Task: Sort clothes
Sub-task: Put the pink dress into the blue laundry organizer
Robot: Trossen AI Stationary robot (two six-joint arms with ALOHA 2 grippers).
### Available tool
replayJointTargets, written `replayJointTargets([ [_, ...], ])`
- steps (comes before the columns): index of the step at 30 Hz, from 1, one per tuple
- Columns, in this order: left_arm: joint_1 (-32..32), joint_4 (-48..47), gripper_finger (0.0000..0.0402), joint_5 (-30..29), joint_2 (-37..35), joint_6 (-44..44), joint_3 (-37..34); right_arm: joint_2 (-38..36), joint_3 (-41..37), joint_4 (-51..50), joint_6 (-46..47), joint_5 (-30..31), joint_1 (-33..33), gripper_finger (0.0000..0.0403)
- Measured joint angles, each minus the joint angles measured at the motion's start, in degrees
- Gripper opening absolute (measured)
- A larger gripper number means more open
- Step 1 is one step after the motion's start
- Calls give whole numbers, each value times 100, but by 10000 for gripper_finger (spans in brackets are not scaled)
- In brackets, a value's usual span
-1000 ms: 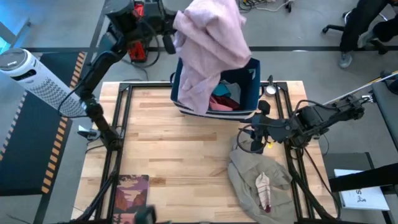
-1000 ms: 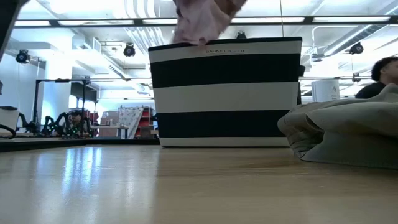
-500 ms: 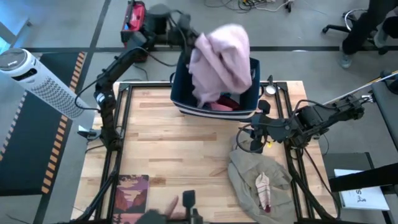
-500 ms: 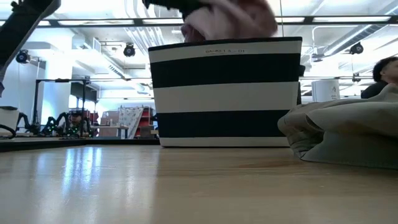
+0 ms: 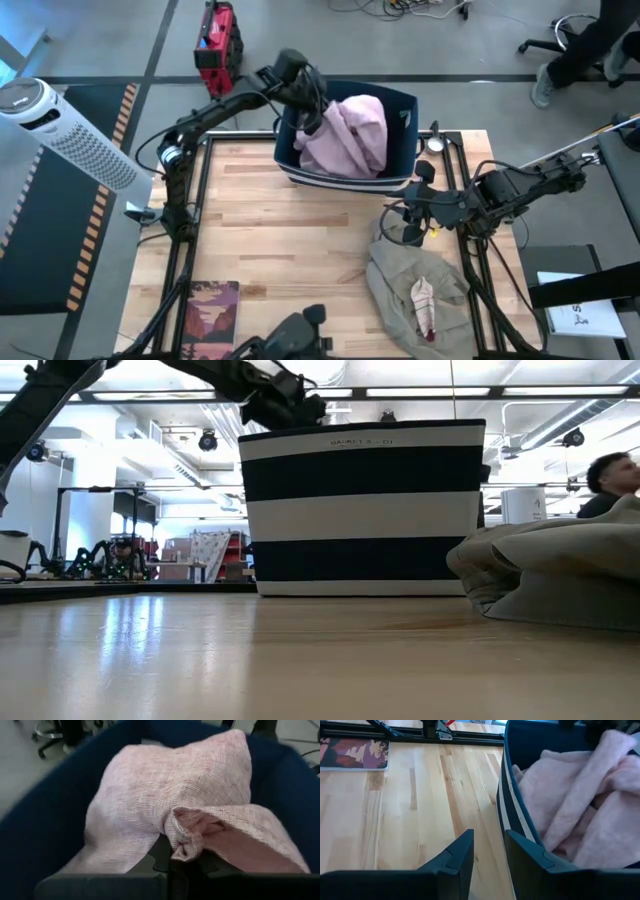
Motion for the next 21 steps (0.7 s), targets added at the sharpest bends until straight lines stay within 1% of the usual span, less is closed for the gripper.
replayJointTargets([
  [5,-8,-70,8,-4,0,39,-354,0,0,5,55,-1,0,104],
  [11,-10,-123,11,-57,0,97,-584,0,0,5,54,-1,0,107],
  [13,-10,-115,14,-391,0,111,-666,0,0,5,55,-1,0,104],
  [17,7,-249,14,-1270,0,118,-803,0,0,3,56,-3,0,94],
  [21,26,-601,12,-1664,-2,150,-816,0,-12,-1,56,-3,0,87],
])
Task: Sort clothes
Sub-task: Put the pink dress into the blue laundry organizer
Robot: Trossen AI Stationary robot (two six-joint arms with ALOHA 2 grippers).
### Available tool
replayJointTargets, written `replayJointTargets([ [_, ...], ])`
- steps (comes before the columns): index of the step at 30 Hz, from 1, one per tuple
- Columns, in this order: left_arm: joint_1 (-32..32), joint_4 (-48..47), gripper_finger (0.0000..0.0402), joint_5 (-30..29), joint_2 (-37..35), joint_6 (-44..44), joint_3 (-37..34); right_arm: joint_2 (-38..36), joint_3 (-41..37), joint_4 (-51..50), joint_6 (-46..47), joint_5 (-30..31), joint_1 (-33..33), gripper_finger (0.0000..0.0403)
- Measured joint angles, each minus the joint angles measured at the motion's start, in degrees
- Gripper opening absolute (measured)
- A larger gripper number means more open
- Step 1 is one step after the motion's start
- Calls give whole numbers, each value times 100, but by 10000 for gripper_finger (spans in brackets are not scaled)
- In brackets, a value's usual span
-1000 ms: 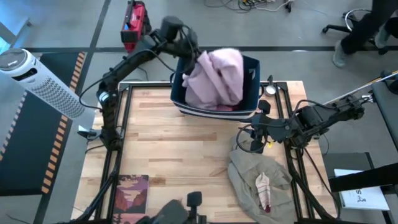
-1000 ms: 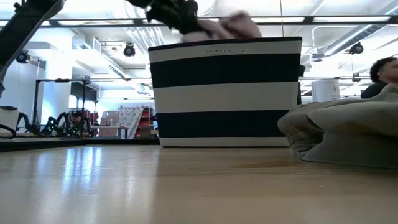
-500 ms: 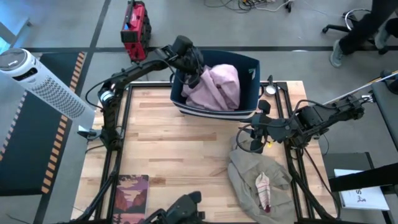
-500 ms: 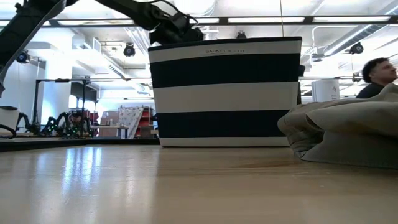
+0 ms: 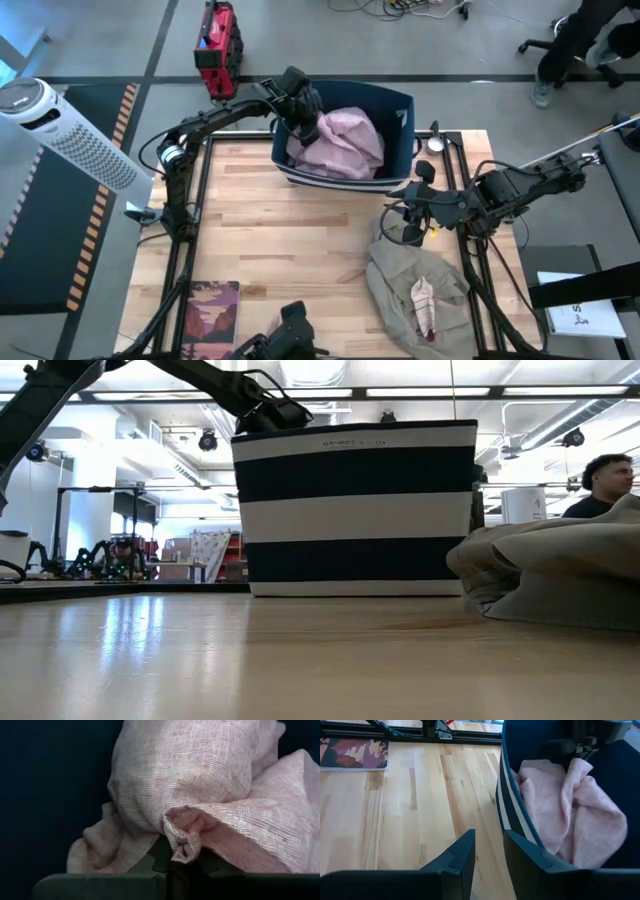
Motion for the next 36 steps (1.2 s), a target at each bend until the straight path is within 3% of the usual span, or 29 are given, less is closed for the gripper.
replayJointTargets([
  [10,-205,-884,12,-1008,-44,-173,5,2,-31,-24,15,-2,0,83],
  [15,-307,-857,25,-1038,-71,-141,9,2,-33,-24,13,-2,0,87],
  [26,-370,-635,131,-1038,-417,265,13,2,-36,-24,-2,-3,0,69],
  [36,-401,-537,228,-1031,-989,447,17,2,-38,-33,-2,-3,-2,84],
])
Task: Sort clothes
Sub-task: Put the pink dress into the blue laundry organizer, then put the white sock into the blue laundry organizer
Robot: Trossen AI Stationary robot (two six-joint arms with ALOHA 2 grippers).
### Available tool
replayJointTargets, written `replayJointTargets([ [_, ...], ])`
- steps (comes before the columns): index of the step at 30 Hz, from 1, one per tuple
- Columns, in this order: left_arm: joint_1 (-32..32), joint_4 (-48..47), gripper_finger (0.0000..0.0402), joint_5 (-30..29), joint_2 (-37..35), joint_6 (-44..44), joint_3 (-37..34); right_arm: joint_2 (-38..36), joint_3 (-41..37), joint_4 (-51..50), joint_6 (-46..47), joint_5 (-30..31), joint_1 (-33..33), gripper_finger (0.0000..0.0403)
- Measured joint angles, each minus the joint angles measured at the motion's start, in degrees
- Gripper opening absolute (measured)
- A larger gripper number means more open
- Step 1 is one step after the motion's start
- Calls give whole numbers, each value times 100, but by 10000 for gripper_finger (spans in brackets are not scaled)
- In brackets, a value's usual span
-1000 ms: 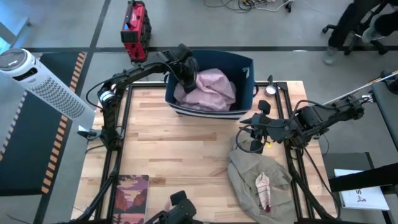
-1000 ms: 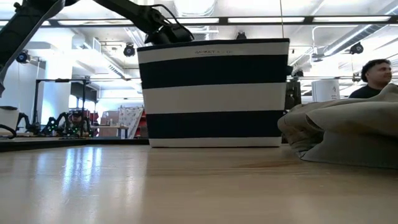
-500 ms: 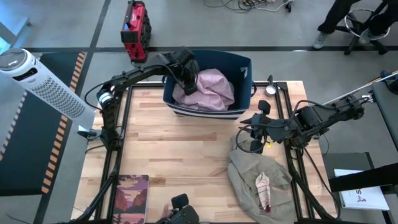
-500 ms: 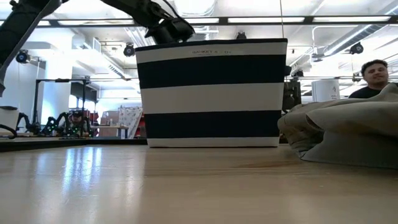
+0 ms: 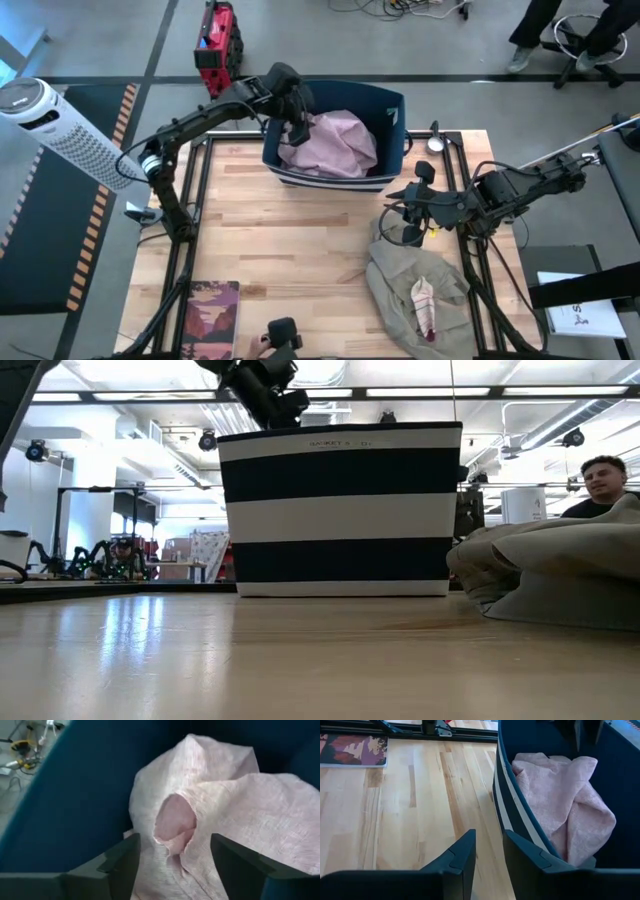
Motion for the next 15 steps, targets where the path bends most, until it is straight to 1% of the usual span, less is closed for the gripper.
replayJointTargets([
  [3,2,28,239,48,-47,-17,2,0,0,0,0,0,0,84],
  [6,0,169,226,387,-5,-54,2,0,0,-3,0,0,0,76],
  [9,1,577,189,774,157,-55,2,0,0,-2,-2,1,0,66],
  [13,18,1140,124,773,469,-48,2,0,-2,-2,4,1,0,52],
  [15,34,1242,92,772,635,-38,2,0,-2,-1,10,1,0,47],
])
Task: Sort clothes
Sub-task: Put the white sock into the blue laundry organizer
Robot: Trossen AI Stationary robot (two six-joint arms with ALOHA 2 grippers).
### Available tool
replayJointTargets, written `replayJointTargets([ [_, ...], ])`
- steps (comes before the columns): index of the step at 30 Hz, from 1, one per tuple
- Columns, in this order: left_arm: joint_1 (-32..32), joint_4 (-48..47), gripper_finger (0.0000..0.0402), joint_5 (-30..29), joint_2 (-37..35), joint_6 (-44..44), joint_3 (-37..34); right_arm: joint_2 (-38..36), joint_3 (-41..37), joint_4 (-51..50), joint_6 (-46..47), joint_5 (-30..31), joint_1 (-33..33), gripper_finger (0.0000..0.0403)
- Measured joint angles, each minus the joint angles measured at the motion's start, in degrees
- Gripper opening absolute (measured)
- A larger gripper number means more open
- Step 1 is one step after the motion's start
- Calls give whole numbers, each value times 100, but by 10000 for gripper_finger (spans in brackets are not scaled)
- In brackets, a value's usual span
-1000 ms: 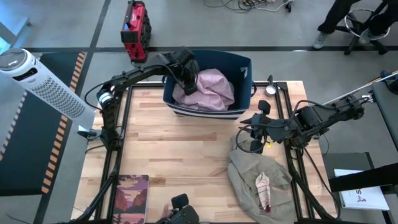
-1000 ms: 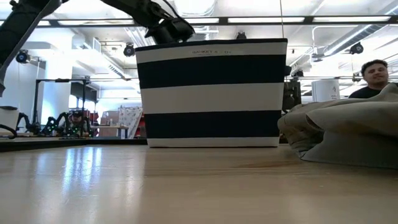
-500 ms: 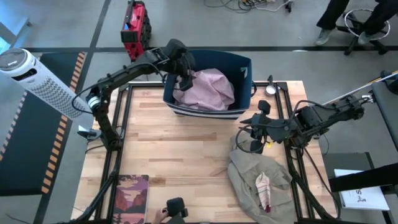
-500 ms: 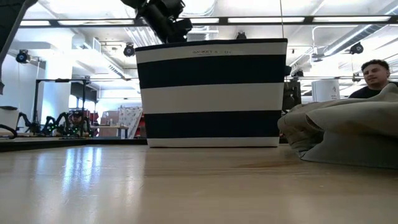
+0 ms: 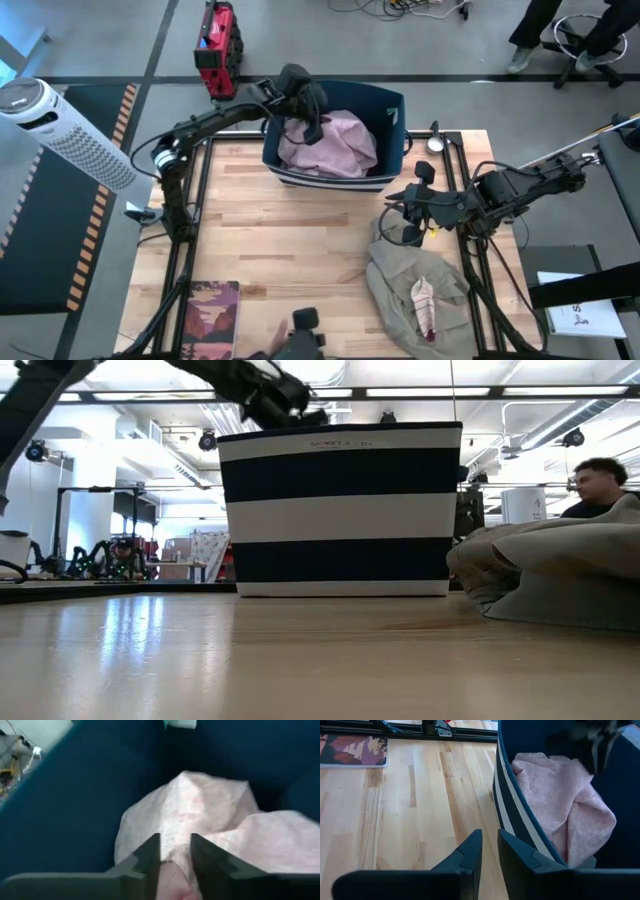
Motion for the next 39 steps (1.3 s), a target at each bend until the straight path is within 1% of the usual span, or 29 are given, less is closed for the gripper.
replayJointTargets([
  [5,22,-13,18,-17,446,174,0,2,0,1,3,0,0,38],
  [7,27,-31,5,-16,587,177,0,2,0,1,4,0,0,38],
  [11,27,-247,12,-13,813,296,0,2,-11,5,8,0,0,42],
  [13,27,-389,8,14,893,345,-4,2,-57,7,8,2,0,45],
  [16,27,-369,2,47,992,346,-16,2,-168,8,8,2,-2,45],
  [24,58,-342,1,70,1103,348,-34,2,-372,32,129,2,0,33],
  [27,58,-381,6,66,1066,357,66,2,-374,61,140,2,0,34],
  [31,40,-423,27,34,737,434,365,2,-374,62,156,3,0,47],
  [34,-26,-592,54,33,449,436,607,2,-373,60,173,2,0,63],
  [39,-228,-711,112,35,-180,436,797,2,-373,60,217,0,0,96],
])
